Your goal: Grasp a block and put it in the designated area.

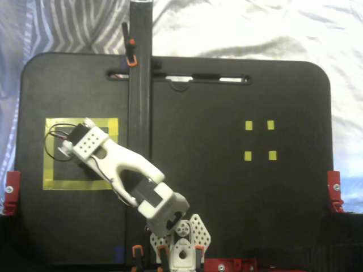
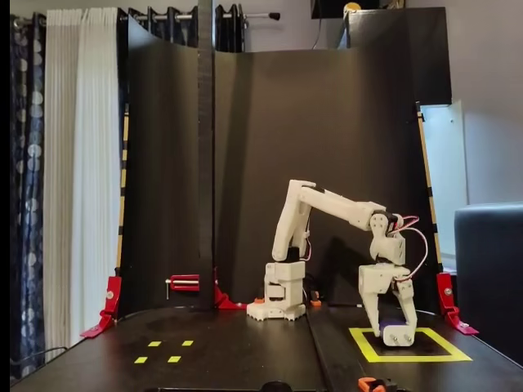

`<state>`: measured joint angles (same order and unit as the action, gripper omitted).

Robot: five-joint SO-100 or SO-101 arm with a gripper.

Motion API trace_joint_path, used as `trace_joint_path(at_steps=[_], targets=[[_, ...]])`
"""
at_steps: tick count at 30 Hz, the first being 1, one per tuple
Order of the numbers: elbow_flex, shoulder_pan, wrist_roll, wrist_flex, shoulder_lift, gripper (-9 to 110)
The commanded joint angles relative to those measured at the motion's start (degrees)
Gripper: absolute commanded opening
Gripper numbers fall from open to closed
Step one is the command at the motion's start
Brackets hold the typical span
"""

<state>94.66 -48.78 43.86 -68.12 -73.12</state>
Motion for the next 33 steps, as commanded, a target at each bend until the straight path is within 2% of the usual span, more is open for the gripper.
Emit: trace_joint_path(at_steps=[1, 8, 10, 15, 24, 33], targets=[[-2.29, -0.18, -0.18, 0.53, 0.26, 21], [-2.29, -0.88, 0.0, 0.26, 1.49, 22], [-2.29, -1.05, 0.26, -0.18, 1.49, 31], [-2.29, -1.32, 1.14, -1.05, 1.49, 41], [-3.08, -0.88, 1.58, -2.02, 1.32, 43], [-10.46, 1.85, 3.08, -9.49, -3.34, 43]])
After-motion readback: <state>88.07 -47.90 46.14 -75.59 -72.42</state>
